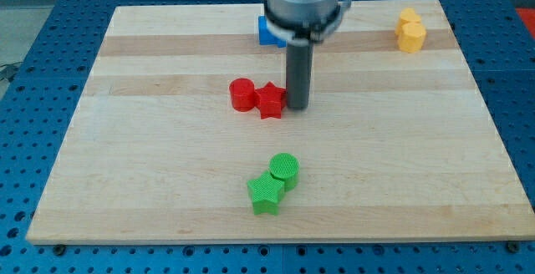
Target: Place the blue blocks parallel to each other
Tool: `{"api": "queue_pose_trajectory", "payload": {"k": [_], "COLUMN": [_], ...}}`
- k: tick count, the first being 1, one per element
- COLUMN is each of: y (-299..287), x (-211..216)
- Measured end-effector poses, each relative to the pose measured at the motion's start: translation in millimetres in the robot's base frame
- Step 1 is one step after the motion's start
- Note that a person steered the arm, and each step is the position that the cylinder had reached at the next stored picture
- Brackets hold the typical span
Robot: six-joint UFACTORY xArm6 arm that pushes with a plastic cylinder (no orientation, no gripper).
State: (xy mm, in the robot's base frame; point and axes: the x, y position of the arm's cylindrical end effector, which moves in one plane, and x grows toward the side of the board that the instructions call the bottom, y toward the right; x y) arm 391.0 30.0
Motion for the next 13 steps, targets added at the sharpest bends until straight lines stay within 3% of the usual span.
{"api": "queue_pose_trajectory", "payload": {"k": [2,5,6,7,13], "y": [17.5,77.7,75.5,52.4,1.5], "x": [-50.6,-55.3,-64.2,-103.8,-115.6]}}
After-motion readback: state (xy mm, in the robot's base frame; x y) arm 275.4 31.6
